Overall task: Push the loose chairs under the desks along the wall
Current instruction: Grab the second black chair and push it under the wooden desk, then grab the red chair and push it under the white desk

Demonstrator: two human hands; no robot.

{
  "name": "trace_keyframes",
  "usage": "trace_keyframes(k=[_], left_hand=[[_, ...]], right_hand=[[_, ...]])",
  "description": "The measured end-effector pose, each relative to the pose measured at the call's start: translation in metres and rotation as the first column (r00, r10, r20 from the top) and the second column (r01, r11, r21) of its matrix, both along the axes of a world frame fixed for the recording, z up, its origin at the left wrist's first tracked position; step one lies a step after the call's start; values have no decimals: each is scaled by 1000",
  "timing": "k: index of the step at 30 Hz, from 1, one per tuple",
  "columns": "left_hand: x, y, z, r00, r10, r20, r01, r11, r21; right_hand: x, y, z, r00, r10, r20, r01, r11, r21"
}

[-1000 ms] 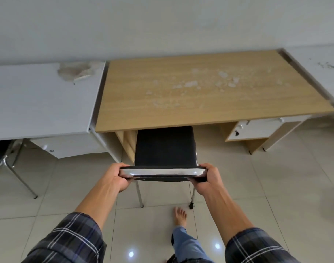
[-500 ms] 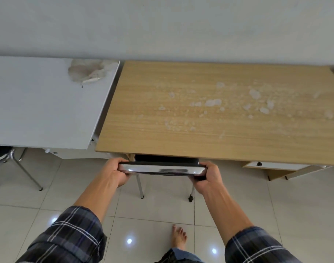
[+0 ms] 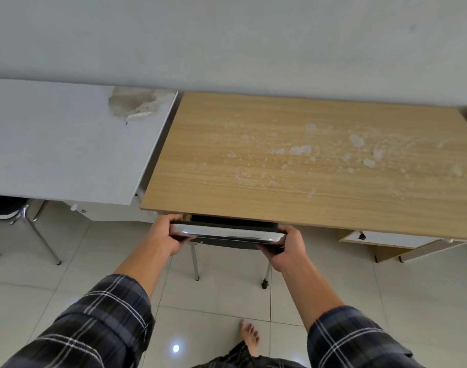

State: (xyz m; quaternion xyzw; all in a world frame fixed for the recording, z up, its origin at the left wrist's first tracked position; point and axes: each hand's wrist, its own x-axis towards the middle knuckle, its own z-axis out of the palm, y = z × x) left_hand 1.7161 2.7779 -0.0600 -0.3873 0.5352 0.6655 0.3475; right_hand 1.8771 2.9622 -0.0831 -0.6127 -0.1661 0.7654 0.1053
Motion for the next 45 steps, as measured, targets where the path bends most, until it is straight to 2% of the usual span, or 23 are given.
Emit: trace_keyframes(k=[2, 6, 8, 10, 12, 15, 17, 20, 21, 24, 29, 35, 40, 45], left_hand=[[11, -4, 0, 998, -34, -58, 37, 998, 49], [34, -12, 4, 961, -221, -168, 235, 969, 72], [47, -17, 10, 904, -359, -232, 370, 929, 4], [66, -27, 13, 816, -481, -321, 476, 874, -99], [92, -36, 14, 671, -621, -404, 569, 782, -255], [137, -49, 17, 340, -838, -426, 630, 539, -559], [169, -50, 20, 129, -921, -367, 629, 362, -688], [213, -41, 22, -164, -954, -250, 573, 115, -812], [231, -33, 23, -253, -944, -211, 542, 42, -839], [279, -6, 24, -438, -892, -115, 446, -104, -889], [396, 48, 33, -693, -720, -25, 242, -201, -949], [575, 107, 41, -867, -497, 24, 96, -215, -972], [730, 146, 39, -946, -321, 43, 35, -234, -971], [835, 170, 43, -980, -190, 56, -9, -241, -970]], right_hand=[[11, -3, 5, 999, 50, 12, -51, 995, 88], [33, -22, 22, 987, 162, 10, -160, 964, 213], [48, -39, 25, 967, 251, 45, -252, 920, 298], [66, -63, 22, 924, 350, 153, -382, 825, 417], [85, -87, 18, 825, 448, 345, -565, 634, 528], [118, -117, 12, 690, 427, 584, -722, 347, 599], [146, -130, 13, 608, 386, 694, -792, 239, 562], [193, -136, 20, 505, 340, 794, -863, 184, 470], [215, -134, 24, 489, 309, 816, -872, 191, 450], [276, -127, 34, 460, 227, 858, -882, 227, 413], [405, -106, 43, 491, 103, 865, -809, 423, 409], [582, -93, 44, 512, -32, 858, -662, 623, 418], [735, -88, 40, 477, -118, 871, -535, 747, 394], [841, -89, 47, 448, -187, 874, -437, 808, 397]])
